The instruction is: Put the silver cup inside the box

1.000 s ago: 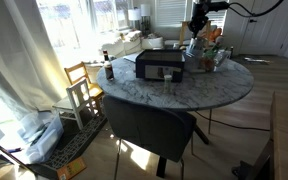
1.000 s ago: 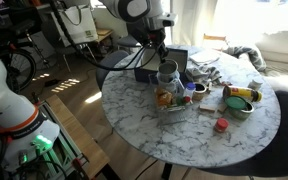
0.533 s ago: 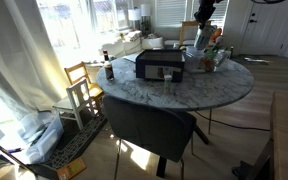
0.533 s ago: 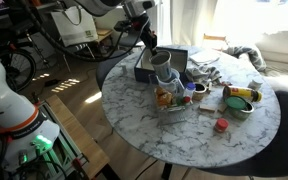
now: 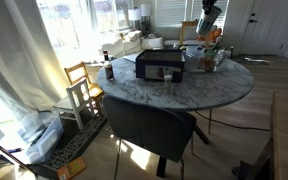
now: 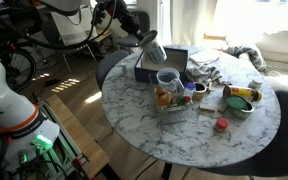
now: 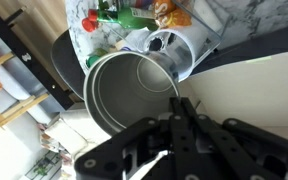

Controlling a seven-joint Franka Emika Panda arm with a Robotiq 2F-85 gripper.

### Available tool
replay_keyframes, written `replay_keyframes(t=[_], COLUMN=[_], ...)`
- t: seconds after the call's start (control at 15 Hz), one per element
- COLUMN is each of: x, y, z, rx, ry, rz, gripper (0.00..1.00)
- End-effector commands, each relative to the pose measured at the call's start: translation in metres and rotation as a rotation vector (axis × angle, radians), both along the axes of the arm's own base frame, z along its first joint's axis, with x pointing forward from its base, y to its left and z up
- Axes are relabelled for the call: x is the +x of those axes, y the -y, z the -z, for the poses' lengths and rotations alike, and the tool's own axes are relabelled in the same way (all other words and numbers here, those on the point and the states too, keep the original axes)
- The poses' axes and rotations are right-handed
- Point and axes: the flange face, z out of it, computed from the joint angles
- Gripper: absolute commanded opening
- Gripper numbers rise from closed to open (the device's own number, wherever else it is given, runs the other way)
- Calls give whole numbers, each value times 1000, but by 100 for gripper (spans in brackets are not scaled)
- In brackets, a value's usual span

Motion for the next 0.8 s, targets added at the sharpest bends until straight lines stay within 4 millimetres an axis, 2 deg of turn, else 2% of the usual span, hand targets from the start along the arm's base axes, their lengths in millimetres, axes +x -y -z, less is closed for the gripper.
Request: replay_keyframes(t=[0.0,0.13,0.33,0.67,0.73], x=[-21,-21,-12,15,2], y=[-30,-43,-51,-47,-50], z=[7,10,13,27,19], rx=[-13,-29,-40,126,68], ry=[-35,-45,-51,-131,-96], rz=[-194,-299,-439,-568,-523], gripper=[1,1,1,1,4])
